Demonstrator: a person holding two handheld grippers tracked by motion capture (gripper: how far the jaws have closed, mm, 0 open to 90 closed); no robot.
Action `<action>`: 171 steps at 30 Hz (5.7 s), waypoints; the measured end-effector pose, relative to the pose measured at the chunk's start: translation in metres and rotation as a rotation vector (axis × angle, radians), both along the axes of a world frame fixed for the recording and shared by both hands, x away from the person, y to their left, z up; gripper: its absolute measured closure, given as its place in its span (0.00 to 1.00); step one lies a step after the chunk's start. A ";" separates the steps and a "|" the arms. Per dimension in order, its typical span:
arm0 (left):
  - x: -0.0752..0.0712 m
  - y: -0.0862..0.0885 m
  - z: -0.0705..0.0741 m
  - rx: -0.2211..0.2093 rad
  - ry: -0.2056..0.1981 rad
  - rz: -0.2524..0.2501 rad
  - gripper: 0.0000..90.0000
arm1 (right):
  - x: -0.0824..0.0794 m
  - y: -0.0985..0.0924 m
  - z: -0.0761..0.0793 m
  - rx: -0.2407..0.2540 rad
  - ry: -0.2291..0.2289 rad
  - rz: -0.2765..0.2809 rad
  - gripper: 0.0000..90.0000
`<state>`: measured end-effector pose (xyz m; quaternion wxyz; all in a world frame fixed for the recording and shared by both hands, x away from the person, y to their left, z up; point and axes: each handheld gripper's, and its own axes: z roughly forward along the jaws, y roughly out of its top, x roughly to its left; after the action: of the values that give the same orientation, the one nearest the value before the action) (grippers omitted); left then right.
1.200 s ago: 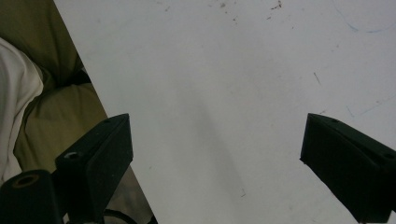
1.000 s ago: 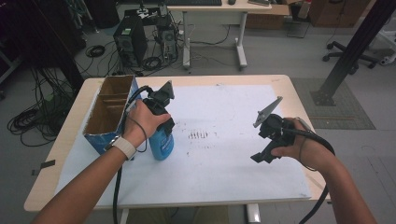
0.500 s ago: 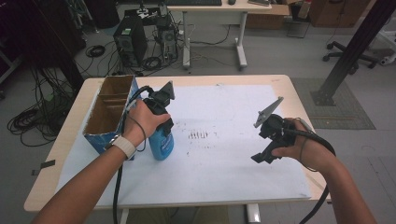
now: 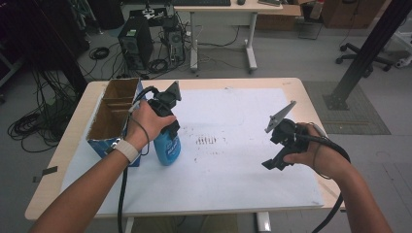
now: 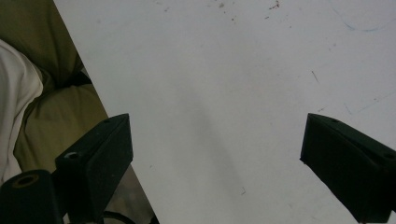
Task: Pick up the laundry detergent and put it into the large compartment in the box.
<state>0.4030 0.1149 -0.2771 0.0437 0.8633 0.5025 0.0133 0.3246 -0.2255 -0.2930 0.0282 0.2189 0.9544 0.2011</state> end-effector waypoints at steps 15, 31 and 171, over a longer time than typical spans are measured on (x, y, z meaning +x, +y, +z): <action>-0.004 0.006 0.030 -0.024 -0.016 0.016 0.41 | -0.002 0.001 0.003 0.001 -0.008 0.003 0.10; -0.004 0.003 0.064 -0.013 -0.043 0.025 0.41 | -0.005 0.001 0.008 -0.001 -0.023 0.006 0.10; 0.018 0.144 0.145 0.026 -0.127 0.441 0.41 | 0.006 0.013 0.007 -0.011 -0.016 0.023 0.10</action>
<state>0.4211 0.2591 -0.1323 0.0602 0.7305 0.6752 0.0833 0.3308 -0.2129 -0.2856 0.0347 0.2062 0.9577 0.1978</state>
